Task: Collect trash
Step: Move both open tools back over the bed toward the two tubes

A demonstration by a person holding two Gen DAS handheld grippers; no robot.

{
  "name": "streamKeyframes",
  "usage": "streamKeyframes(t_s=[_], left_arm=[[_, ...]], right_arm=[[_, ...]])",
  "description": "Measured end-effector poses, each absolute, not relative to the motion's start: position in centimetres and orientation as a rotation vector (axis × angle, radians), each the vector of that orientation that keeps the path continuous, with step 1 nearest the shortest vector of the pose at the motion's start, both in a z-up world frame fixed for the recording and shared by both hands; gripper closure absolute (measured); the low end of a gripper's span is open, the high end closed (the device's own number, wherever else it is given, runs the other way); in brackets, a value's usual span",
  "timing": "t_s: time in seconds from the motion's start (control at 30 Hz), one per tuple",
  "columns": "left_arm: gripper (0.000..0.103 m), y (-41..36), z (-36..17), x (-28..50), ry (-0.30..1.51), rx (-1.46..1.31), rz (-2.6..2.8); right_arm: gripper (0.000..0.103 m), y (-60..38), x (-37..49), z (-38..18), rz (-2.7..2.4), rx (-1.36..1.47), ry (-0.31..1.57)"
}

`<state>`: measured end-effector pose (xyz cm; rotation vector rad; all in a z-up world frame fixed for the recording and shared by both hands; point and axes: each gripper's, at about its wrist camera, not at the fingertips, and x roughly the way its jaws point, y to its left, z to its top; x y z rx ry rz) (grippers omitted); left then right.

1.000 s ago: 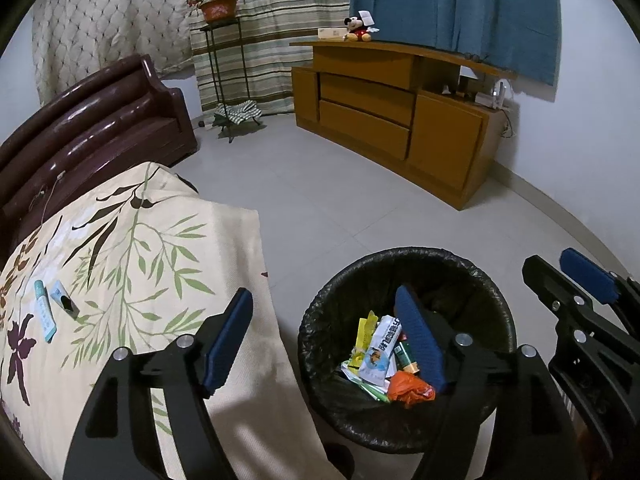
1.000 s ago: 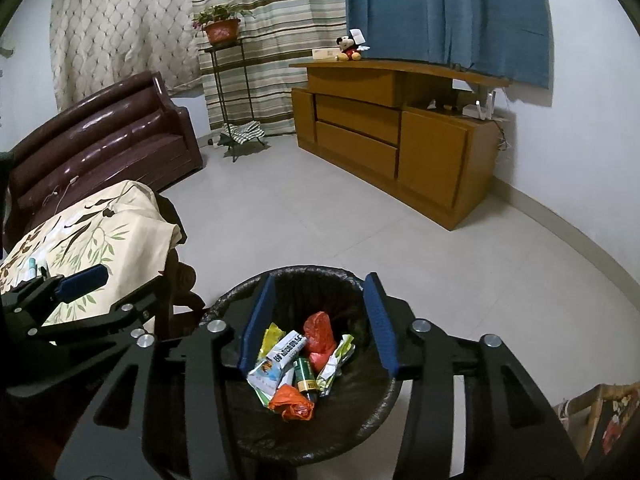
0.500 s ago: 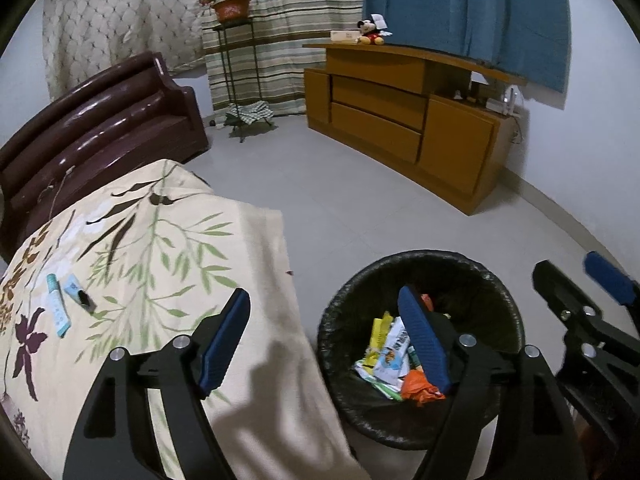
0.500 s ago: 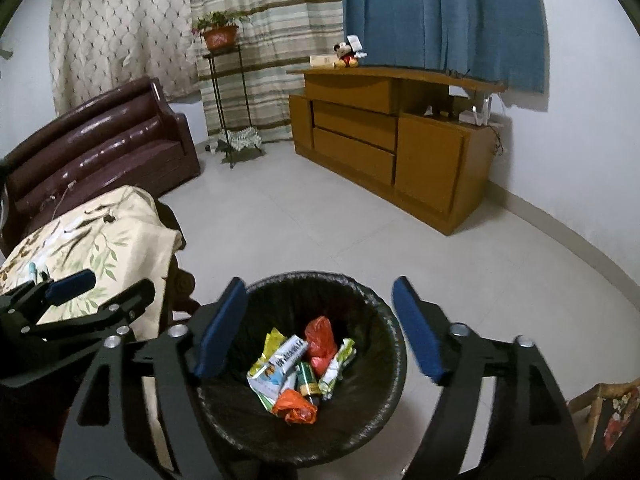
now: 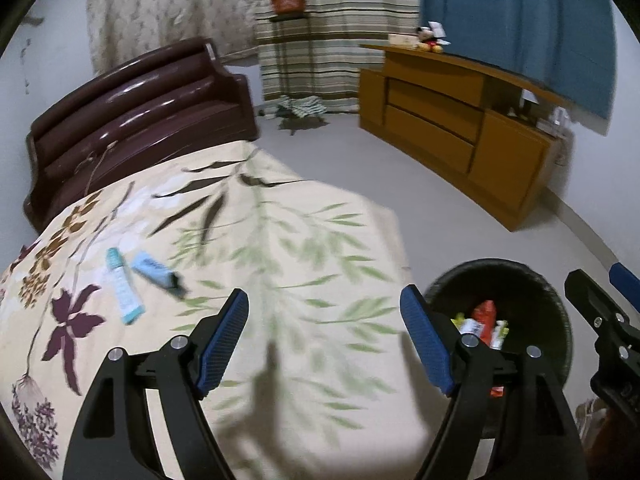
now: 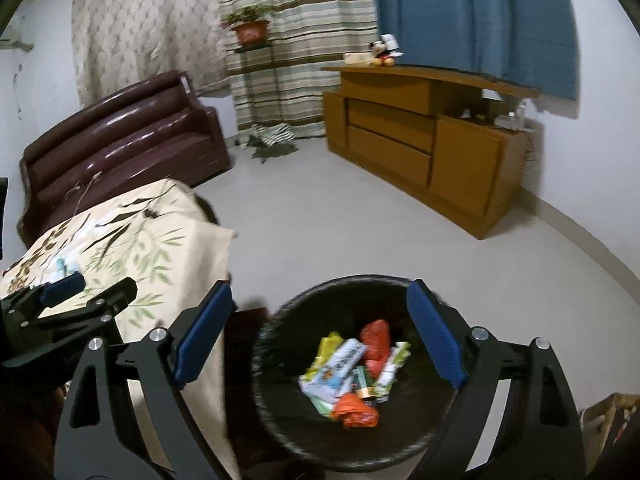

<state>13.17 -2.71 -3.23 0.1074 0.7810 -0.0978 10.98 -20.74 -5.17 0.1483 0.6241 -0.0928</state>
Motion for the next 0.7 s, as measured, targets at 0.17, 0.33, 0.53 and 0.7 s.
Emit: streamKeyframes(t_s=[0.17, 0.33, 0.53, 0.7], left_arm=[[0.027, 1.7, -3.4, 13.7, 0.794, 0.081, -0.012], [0.027, 6.7, -3.6, 14.5, 0.805, 0.048, 0.091], [0.027, 11.2, -4.1, 15.7, 0.82, 0.017, 0.178], [0.027, 13.3, -4.7, 17.5, 0.856, -0.009, 0.201]], right_arm=[[0.016, -16.9, 12.5, -4.9, -0.01, 0.122, 0.641], [0.016, -13.2, 14.0, -4.5, 0.068, 0.1, 0.647], [0.016, -9.6, 15.7, -4.1, 0.135, 0.078, 0.646], [0.016, -7.9, 16.4, -4.2, 0.162, 0.066, 0.652]])
